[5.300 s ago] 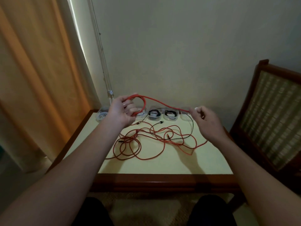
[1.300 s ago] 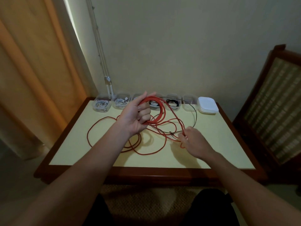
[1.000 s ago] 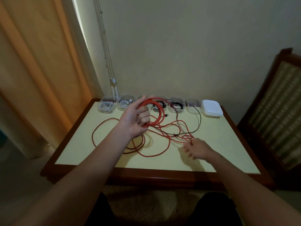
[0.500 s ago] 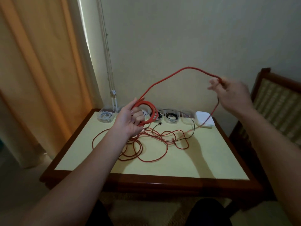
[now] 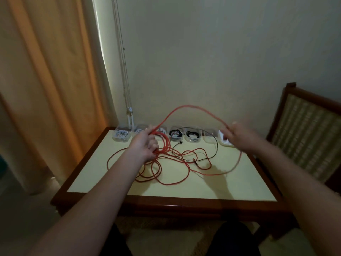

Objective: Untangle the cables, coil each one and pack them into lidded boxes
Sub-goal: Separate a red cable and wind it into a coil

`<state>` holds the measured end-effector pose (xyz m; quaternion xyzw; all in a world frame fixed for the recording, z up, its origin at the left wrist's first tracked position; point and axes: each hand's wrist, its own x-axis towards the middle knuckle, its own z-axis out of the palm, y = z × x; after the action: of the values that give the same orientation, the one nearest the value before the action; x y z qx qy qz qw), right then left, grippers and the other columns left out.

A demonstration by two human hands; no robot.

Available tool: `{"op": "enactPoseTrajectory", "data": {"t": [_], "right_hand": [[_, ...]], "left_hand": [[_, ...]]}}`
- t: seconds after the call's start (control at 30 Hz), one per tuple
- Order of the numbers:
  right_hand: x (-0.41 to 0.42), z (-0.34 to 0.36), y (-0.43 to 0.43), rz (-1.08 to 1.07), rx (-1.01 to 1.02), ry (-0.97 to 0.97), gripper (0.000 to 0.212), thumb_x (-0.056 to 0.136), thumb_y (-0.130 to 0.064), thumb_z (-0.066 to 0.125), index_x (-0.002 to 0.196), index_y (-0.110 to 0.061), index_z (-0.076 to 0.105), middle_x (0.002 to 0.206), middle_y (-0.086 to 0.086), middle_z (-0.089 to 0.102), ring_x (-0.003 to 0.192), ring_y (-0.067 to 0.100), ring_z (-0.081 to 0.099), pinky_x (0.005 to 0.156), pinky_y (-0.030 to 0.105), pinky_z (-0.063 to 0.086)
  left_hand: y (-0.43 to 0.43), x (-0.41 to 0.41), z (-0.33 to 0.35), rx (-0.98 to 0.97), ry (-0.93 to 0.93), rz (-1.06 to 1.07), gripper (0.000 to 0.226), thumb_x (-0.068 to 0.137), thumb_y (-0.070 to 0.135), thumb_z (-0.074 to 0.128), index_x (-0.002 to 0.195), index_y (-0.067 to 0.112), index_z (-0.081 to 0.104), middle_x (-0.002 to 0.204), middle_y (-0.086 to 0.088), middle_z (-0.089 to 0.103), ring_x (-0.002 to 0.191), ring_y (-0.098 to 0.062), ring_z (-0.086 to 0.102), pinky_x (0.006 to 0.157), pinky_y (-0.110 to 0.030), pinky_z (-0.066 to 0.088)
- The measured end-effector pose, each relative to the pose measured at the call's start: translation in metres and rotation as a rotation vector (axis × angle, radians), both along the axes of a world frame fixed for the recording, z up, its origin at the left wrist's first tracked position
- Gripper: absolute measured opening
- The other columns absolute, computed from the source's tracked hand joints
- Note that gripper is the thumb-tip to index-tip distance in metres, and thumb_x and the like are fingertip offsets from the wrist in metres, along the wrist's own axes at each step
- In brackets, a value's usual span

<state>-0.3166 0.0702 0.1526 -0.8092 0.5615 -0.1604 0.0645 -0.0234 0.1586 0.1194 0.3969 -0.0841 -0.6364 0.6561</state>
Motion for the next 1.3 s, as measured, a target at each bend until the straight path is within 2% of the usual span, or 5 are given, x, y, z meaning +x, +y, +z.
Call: {"op": "enactPoseTrajectory", "data": {"t": [0.57, 0.9, 1.03, 1.17, 1.3], "right_hand": [[0.059, -0.226, -0.046, -0.164, 0.276, 0.044, 0.029, 0.095, -0.038, 0.066, 0.114, -0.016, 0.073, 0.105, 0.004, 0.069, 0.087, 0.018, 0.061, 0.072, 0.029, 0.047], [0.061, -0.255, -0.073, -0.140, 0.298, 0.007, 0.018, 0.099, -0.032, 0.061, 0.101, -0.021, 0.075, 0.083, -0.005, 0.069, 0.076, 0.014, 0.065, 0.065, 0.029, 0.050], [0.055, -0.188, -0.099, -0.202, 0.326, -0.465, 0.014, 0.095, -0.026, 0.067, 0.089, -0.018, 0.077, 0.074, -0.002, 0.069, 0.063, 0.016, 0.059, 0.055, 0.026, 0.039], [0.045, -0.073, -0.117, -0.189, 0.247, -0.989, 0.016, 0.098, -0.012, 0.060, 0.106, -0.011, 0.073, 0.070, -0.005, 0.061, 0.041, 0.005, 0.040, 0.039, 0.024, 0.032], [0.036, 0.032, -0.093, -0.071, 0.095, -1.357, 0.023, 0.101, -0.010, 0.054, 0.087, -0.023, 0.067, 0.063, -0.012, 0.061, 0.035, 0.002, 0.030, 0.038, 0.019, 0.027]], "left_hand": [[-0.049, -0.002, -0.159, 0.304, -0.587, -0.051, 0.022, 0.096, 0.029, 0.062, 0.105, 0.012, 0.072, 0.062, -0.001, 0.045, 0.044, -0.011, 0.033, 0.039, -0.023, 0.026], [-0.070, -0.002, -0.168, 0.296, -0.740, -0.102, 0.024, 0.101, 0.030, 0.055, 0.114, 0.015, 0.068, 0.125, -0.019, 0.063, 0.115, -0.036, 0.062, 0.082, -0.032, 0.056], [-0.074, -0.001, -0.166, 0.274, -0.772, -0.099, 0.025, 0.100, 0.030, 0.054, 0.111, 0.017, 0.072, 0.075, -0.002, 0.052, 0.055, -0.014, 0.038, 0.043, -0.023, 0.032], [-0.080, -0.007, -0.140, 0.186, -0.760, -0.057, 0.024, 0.101, 0.029, 0.053, 0.102, 0.020, 0.076, 0.059, -0.001, 0.042, 0.045, -0.014, 0.031, 0.041, -0.027, 0.024], [-0.079, -0.021, -0.095, 0.052, -0.613, -0.044, 0.020, 0.100, 0.030, 0.058, 0.103, 0.017, 0.072, 0.057, 0.004, 0.029, 0.042, -0.008, 0.022, 0.038, -0.020, 0.017]]}}
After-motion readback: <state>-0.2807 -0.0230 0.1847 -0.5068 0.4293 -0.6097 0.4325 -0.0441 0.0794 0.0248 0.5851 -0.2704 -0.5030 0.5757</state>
